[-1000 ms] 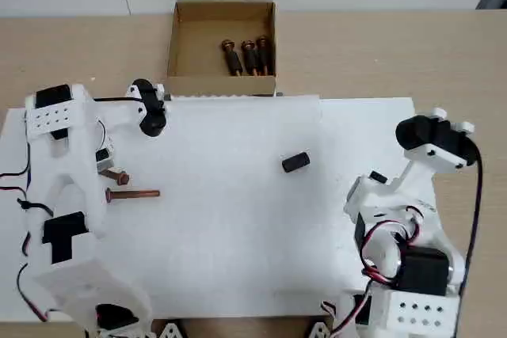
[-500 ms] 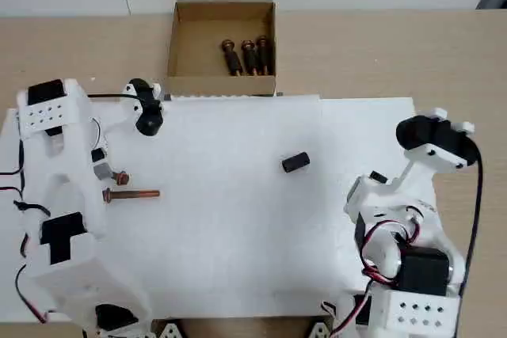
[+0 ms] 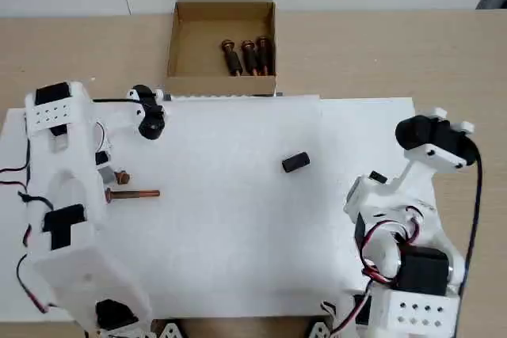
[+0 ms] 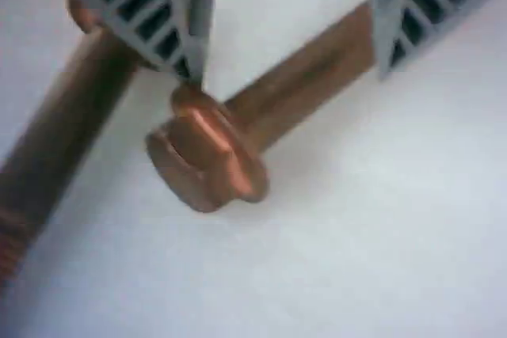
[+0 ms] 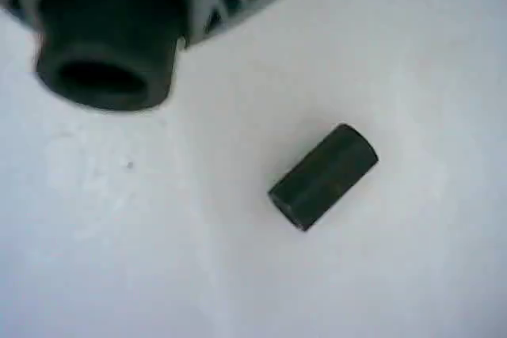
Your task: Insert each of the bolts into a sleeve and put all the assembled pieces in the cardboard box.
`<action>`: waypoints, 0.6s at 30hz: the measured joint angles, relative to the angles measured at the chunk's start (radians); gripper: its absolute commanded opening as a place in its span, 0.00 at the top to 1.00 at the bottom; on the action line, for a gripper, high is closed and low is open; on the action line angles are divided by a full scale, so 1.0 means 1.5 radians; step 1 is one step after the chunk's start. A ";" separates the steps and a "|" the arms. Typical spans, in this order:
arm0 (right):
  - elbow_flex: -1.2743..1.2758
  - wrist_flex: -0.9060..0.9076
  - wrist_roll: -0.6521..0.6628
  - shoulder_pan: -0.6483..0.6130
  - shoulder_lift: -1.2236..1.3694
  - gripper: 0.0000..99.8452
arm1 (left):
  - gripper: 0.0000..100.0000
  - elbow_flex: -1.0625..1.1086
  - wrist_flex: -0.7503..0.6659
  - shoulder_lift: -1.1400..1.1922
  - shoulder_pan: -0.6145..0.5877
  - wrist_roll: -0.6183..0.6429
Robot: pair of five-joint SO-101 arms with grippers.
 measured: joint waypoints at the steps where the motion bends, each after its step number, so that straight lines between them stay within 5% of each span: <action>1: 0.000 0.000 0.000 0.000 0.000 1.00 | 0.86 0.000 -0.005 0.003 0.000 0.000; 13: 0.000 0.000 0.000 0.000 0.000 1.00 | 0.87 -0.001 -0.040 0.061 0.005 0.004; 18: 0.000 0.000 0.000 0.000 0.000 1.00 | 0.95 -0.001 -0.044 0.072 0.012 0.004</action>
